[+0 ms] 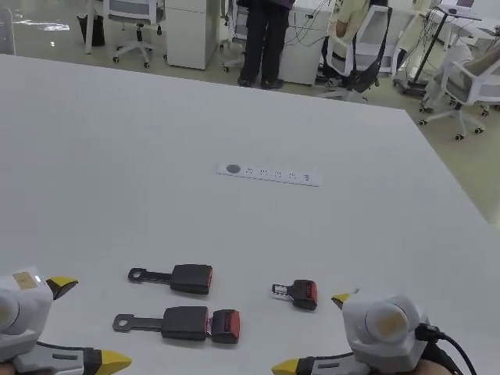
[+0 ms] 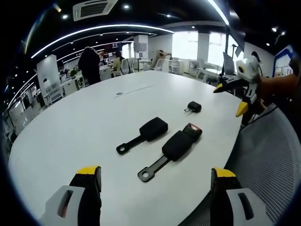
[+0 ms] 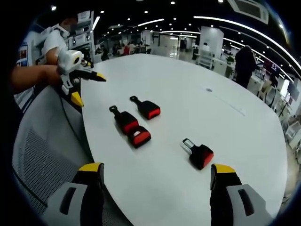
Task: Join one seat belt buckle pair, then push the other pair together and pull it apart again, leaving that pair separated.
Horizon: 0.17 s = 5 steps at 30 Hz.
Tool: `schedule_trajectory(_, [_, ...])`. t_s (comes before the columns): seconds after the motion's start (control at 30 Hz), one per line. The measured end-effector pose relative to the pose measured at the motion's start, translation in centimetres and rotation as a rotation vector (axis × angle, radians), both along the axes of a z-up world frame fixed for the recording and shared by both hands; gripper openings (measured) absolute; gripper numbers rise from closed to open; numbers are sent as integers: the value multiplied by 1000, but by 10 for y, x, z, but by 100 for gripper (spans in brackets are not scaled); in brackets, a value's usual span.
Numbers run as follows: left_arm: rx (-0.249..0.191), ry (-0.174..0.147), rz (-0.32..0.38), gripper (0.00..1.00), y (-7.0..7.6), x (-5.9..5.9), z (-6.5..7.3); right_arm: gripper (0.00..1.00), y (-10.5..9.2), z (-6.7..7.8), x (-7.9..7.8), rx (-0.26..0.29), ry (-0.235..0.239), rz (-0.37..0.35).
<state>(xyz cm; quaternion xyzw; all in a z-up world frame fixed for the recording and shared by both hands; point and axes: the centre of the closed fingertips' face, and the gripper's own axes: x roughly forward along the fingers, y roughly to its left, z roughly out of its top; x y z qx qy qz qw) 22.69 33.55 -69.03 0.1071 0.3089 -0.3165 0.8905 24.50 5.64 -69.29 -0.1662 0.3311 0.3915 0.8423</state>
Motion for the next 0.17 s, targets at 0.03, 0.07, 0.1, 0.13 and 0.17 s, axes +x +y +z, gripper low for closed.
schedule_trajectory(0.03, [-1, -3, -2, 96, 0, 0, 0, 95, 1, 1, -1, -1, 0, 2])
schedule_trajectory(0.07, [-1, -1, 0, 96, 1, 0, 0, 95, 2, 2, -1, -1, -2, 4])
schedule_trajectory(0.1, [-3, 5, 6, 97, 2, 0, -1, 95, 2, 3, -2, -2, -2, 4])
schedule_trajectory(0.13, [-3, 5, 7, 97, 2, 0, -1, 95, 3, 3, -2, 0, 0, 2])
schedule_trajectory(0.17, [-3, 5, 7, 96, 3, 0, -1, 95, 3, 3, -2, 3, 2, 0])
